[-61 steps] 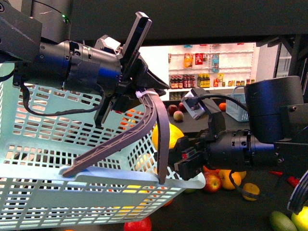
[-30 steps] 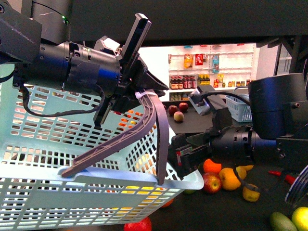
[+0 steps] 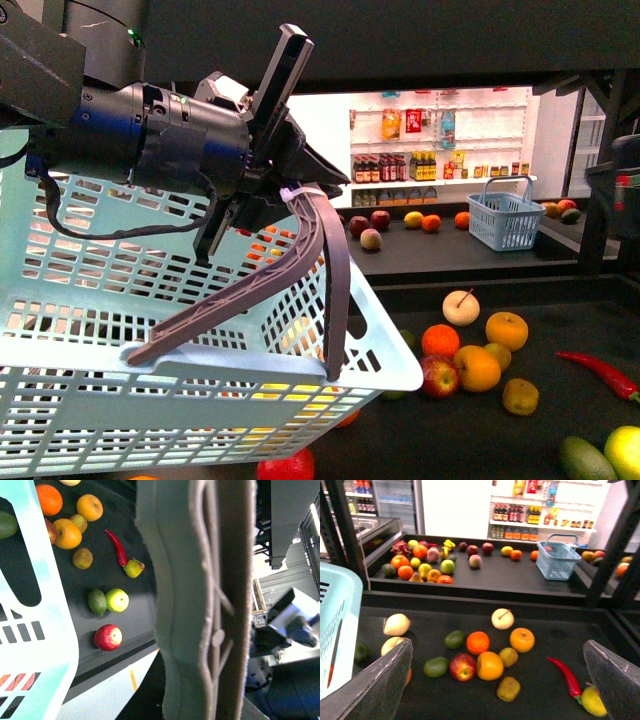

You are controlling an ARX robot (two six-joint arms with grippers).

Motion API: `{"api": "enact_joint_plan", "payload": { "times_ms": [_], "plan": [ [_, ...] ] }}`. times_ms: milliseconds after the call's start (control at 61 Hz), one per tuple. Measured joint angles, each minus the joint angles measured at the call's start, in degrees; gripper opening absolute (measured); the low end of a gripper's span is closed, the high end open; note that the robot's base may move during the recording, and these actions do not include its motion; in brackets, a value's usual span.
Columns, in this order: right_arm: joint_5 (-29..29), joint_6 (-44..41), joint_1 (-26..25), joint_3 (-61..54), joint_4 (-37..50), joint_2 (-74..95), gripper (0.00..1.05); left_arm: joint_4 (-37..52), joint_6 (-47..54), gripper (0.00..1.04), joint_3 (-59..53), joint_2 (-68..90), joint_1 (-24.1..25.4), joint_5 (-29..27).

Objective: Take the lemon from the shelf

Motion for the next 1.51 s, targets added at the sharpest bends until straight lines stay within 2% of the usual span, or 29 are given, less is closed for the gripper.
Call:
{"api": "enact_joint_plan", "payload": {
  "times_ms": [66, 131, 377, 459, 639, 1508],
  "plan": [
    [1.5, 0.7, -0.2, -4.2, -1.8, -5.8, 1.02, 0.0, 0.0, 0.08, 0.0, 0.0, 0.0, 0.0],
    [-0.4, 2.6, -0.2, -8.3, -5.4, -12.1, 0.95, 0.0, 0.0, 0.08, 0.0, 0.0, 0.0, 0.1],
    [-1.6, 4.3, 0.1, -29.0, -14.4, -39.7, 0.52, 0.0, 0.0, 0.08, 0.0, 0.0, 0.0, 0.0],
    [-1.6, 4.4, 0.1, -31.1, -15.1, -44.7, 0.35, 0.0, 0.0, 0.08, 0.0, 0.0, 0.0, 0.0],
    [-1.6, 4.4, 0.1, -33.5, -17.0, -48.7, 0.06, 0.0, 0.0, 0.08, 0.0, 0.0, 0.0, 0.2],
    [-1.6, 4.5, 0.1, -38.1, -29.9, -67.8, 0.07, 0.0, 0.0, 0.08, 0.0, 0.0, 0.0, 0.1]
  ]
}}
